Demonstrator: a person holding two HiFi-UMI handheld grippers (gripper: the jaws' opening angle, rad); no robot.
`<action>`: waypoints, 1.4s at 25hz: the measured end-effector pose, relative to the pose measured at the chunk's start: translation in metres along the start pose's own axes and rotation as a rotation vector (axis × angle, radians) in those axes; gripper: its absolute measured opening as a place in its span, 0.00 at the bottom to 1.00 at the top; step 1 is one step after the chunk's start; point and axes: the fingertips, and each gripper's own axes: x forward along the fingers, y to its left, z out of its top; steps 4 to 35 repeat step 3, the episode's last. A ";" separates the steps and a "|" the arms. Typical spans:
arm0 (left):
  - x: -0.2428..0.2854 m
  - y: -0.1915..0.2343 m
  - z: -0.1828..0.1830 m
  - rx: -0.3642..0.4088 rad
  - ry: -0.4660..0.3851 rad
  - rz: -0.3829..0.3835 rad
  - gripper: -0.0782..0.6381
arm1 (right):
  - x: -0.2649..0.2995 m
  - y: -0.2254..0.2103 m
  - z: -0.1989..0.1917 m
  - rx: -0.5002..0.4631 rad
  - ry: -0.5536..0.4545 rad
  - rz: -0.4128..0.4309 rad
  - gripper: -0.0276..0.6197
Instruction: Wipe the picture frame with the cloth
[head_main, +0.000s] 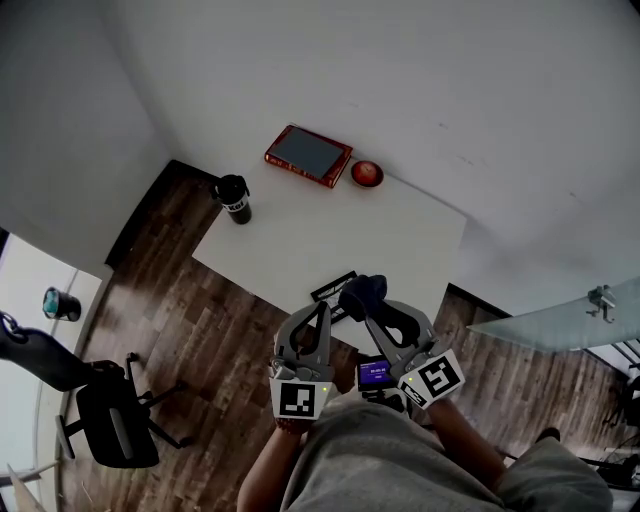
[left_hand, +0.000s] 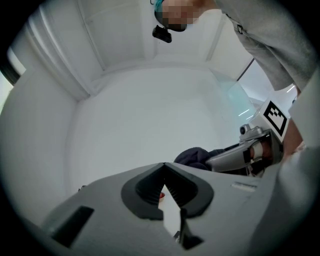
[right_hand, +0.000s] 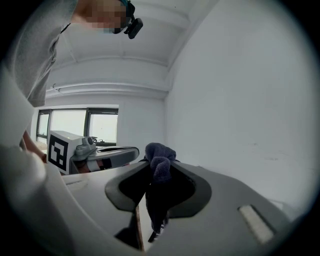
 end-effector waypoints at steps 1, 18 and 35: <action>0.000 0.002 -0.001 -0.002 0.002 0.002 0.11 | 0.001 0.000 0.000 -0.003 0.001 -0.001 0.22; -0.001 0.006 -0.003 -0.008 0.008 0.008 0.11 | 0.003 -0.001 0.002 -0.009 0.003 -0.004 0.22; -0.001 0.006 -0.003 -0.008 0.008 0.008 0.11 | 0.003 -0.001 0.002 -0.009 0.003 -0.004 0.22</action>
